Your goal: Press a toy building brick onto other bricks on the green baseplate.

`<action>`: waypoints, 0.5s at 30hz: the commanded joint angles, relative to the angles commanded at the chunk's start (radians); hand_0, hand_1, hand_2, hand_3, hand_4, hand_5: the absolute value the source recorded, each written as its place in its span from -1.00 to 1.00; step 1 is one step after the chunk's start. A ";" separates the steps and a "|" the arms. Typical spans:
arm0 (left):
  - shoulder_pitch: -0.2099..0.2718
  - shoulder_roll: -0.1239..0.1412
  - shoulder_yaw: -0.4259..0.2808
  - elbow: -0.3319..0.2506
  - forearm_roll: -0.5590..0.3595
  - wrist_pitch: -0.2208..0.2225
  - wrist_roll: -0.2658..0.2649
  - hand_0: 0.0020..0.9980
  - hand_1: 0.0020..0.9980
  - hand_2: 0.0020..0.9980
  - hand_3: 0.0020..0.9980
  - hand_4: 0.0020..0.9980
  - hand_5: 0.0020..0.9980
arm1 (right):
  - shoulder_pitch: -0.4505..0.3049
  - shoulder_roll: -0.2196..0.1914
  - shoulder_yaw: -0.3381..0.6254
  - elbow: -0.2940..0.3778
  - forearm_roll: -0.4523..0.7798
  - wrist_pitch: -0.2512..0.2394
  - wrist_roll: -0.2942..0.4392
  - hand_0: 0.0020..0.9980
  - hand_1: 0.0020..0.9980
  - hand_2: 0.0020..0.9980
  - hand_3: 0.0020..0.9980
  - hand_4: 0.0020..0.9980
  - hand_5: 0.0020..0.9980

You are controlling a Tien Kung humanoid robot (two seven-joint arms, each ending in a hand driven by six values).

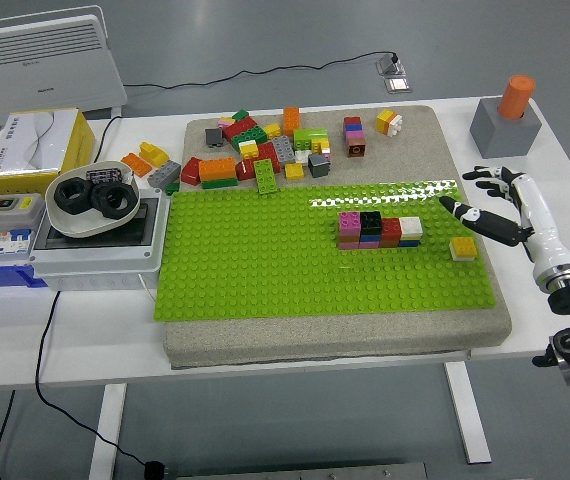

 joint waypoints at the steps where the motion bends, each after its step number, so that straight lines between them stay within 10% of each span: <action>1: -0.001 0.001 -0.001 -0.001 -0.003 -0.001 -0.004 0.56 0.45 0.26 -0.06 0.23 -0.27 | 0.002 -0.002 -0.006 -0.001 0.019 -0.014 0.003 0.47 0.46 0.57 0.21 0.74 -0.47; 15: -0.011 0.014 -0.007 0.000 -0.012 -0.016 -0.017 0.56 0.45 0.27 -0.07 0.25 -0.27 | -0.013 -0.005 -0.001 0.032 -0.160 -0.043 -0.083 0.39 0.40 0.50 0.18 0.59 -0.58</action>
